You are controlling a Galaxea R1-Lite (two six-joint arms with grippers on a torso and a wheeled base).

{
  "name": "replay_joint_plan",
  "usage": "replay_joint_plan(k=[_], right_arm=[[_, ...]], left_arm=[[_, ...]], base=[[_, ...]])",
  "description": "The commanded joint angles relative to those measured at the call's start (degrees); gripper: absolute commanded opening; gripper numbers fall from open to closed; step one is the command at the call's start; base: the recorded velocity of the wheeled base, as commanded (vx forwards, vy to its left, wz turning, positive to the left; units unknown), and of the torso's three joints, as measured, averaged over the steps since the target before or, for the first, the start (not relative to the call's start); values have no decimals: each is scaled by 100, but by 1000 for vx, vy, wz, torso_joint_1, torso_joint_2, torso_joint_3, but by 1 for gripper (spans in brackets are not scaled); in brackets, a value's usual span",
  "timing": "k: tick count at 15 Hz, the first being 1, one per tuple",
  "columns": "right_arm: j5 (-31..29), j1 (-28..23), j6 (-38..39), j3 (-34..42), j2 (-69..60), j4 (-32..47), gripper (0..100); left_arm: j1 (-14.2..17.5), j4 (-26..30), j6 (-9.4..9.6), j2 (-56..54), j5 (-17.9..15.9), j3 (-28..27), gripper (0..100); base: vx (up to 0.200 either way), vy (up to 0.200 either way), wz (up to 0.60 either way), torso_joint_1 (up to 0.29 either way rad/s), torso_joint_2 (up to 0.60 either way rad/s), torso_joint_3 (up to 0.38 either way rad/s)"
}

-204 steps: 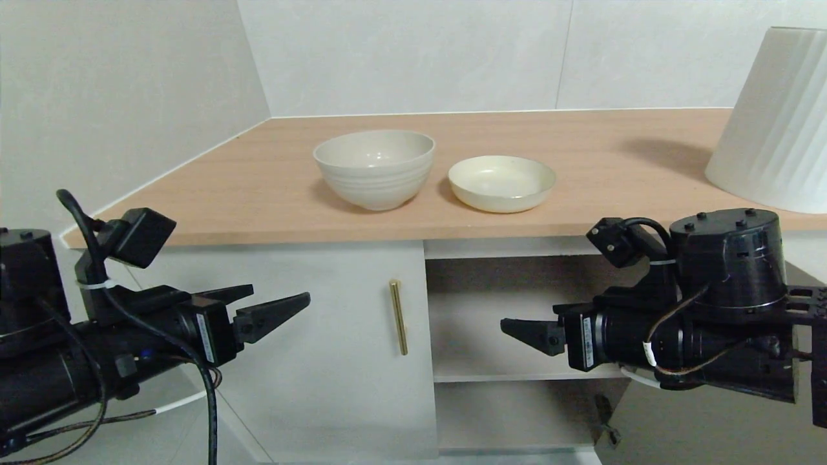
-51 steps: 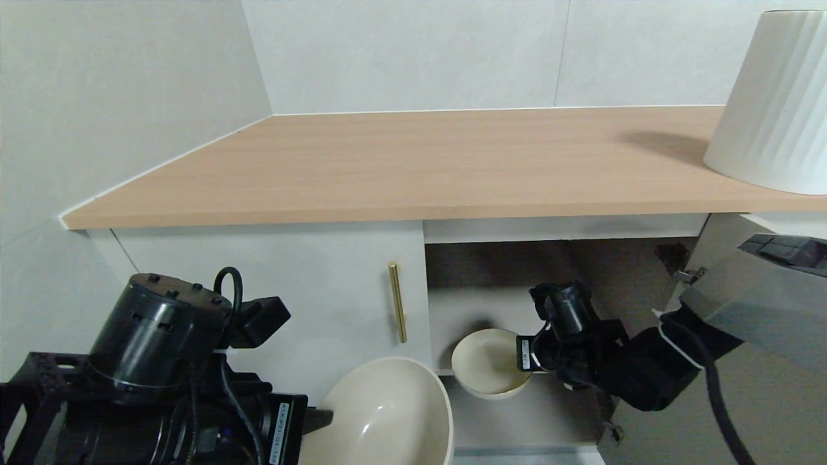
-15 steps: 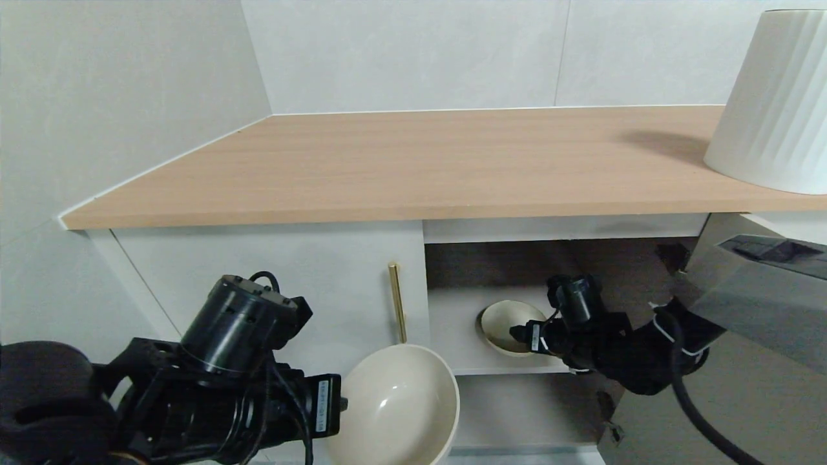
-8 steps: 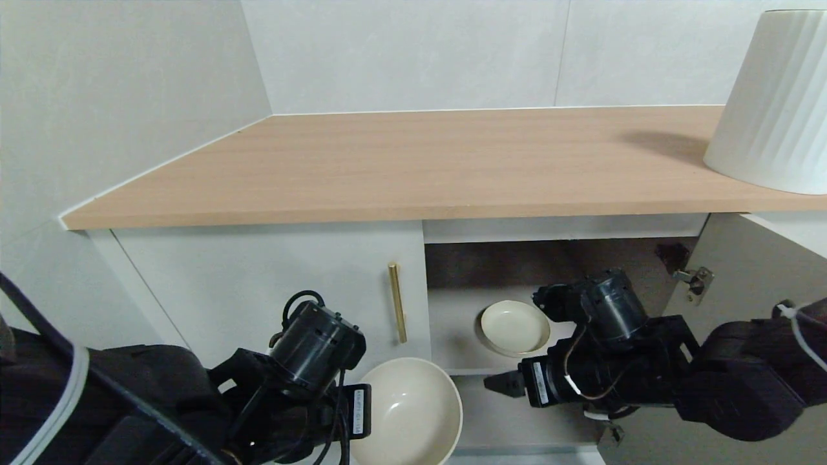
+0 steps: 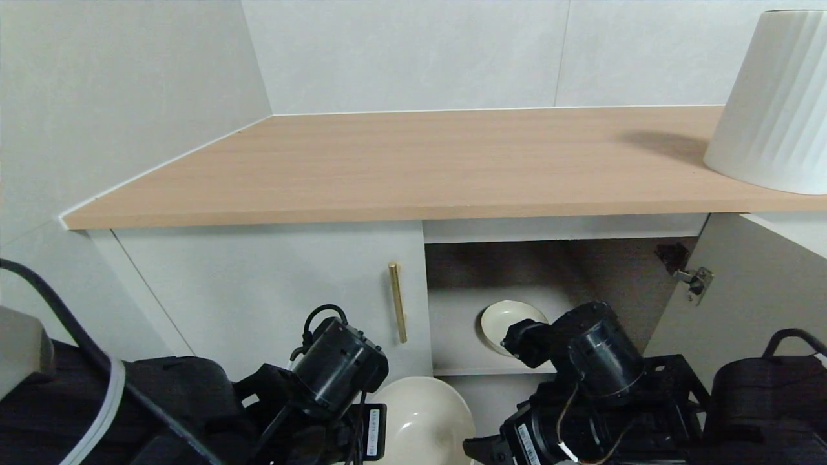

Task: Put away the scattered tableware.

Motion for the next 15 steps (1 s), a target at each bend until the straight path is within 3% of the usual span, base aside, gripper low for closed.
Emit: replay_joint_plan(k=[1,11,12,15], right_arm=[[-163,121,-4,-29,402,-32,100],[-383,157,14,-46,762,-524,100],[-409,157,14,-55,771,-524,0],[-427,157,23,-64,788,-524,0]], left_arm=[[-124,7,-13,-4,6,-1,0],[-264,25,-4,-39,50,34,0],[-273,25,-4,-48,50,34,0],[-273,16,-4,-22,50,34,0]], base=[[0,0,0,0,0,0],[0,0,0,0,0,0],[0,0,0,0,0,0],[0,0,0,0,0,0]])
